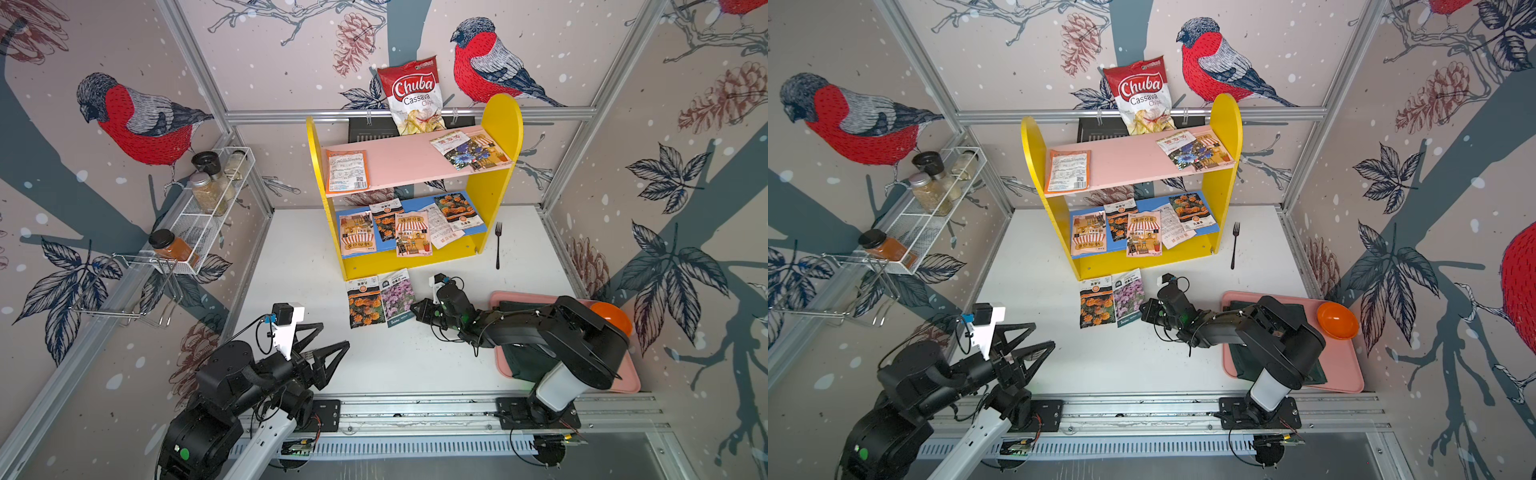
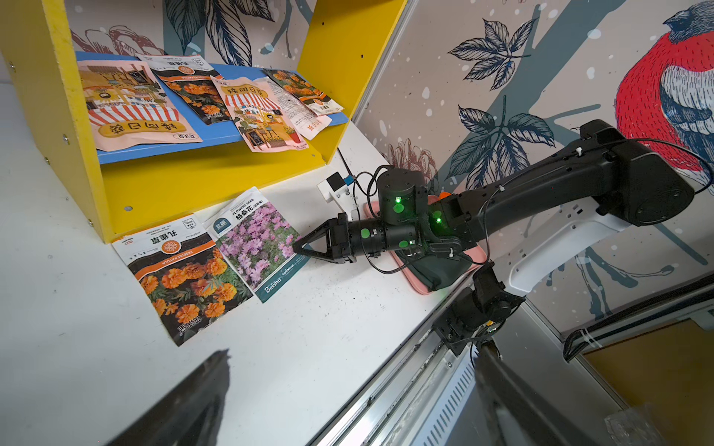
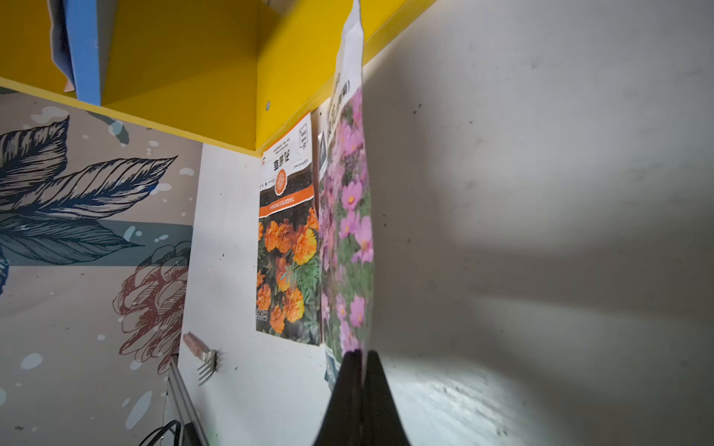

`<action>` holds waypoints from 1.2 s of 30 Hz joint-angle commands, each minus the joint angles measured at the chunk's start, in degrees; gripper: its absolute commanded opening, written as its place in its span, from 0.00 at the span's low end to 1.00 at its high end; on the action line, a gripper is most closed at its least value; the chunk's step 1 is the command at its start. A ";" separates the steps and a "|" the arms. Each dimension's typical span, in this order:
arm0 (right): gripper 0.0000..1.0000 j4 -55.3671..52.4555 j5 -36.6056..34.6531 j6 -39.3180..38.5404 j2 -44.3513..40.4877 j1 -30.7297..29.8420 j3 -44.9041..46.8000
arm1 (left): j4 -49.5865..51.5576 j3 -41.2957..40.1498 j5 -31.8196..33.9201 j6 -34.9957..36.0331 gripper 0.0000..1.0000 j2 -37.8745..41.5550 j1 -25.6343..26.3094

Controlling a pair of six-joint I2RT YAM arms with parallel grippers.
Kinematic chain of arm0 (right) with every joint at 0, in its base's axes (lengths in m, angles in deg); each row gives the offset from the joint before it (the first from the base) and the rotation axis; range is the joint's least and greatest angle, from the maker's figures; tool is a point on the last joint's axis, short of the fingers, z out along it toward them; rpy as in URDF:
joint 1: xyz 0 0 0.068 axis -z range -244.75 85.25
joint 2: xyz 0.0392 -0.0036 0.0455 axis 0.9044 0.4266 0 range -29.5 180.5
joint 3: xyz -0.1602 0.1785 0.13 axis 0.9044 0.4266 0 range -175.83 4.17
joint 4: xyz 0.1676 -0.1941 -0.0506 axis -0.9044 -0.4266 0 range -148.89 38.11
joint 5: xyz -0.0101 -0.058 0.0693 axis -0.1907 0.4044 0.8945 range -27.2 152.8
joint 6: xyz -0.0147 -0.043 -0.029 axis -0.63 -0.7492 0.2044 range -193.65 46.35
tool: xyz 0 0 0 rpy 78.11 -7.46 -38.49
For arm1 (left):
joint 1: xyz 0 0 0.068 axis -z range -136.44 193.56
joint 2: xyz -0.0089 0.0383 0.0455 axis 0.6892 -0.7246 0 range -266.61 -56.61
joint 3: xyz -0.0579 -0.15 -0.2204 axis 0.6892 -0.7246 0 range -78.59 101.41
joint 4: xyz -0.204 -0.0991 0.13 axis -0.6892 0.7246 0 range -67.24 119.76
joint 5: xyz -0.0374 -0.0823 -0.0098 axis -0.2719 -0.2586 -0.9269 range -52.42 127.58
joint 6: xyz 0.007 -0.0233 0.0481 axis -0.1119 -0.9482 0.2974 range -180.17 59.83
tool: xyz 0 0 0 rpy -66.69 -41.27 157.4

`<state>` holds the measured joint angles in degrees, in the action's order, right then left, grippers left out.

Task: Take the seed bag off the shelf
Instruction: Place the seed packet at the center of the board.

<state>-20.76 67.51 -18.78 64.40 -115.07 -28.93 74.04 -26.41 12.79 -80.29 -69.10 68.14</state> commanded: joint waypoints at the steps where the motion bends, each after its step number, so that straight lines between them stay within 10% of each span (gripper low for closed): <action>1: 0.00 -0.83 -7.67 3.42 0.08 -1.06 0.62 | -1.38 -0.06 0.40 -0.11 0.98 0.33 -0.06; 14: 0.11 -6.27 -10.06 3.54 5.22 -3.06 -5.88 | -1.45 -0.29 0.54 -0.78 0.98 1.24 -0.06; 24: 0.78 -17.07 -16.68 0.91 4.54 -4.44 -10.05 | -1.89 -0.33 0.46 -0.75 0.98 1.07 -0.06; 36: 1.00 -35.17 -26.59 -8.83 -11.02 -5.72 -10.99 | -4.05 -0.38 0.65 -1.17 0.98 0.02 -0.06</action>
<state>-51.92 42.97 -23.61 57.41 -120.95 -41.02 73.63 -26.74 13.57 -81.18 -68.73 68.14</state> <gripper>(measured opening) 0.998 0.983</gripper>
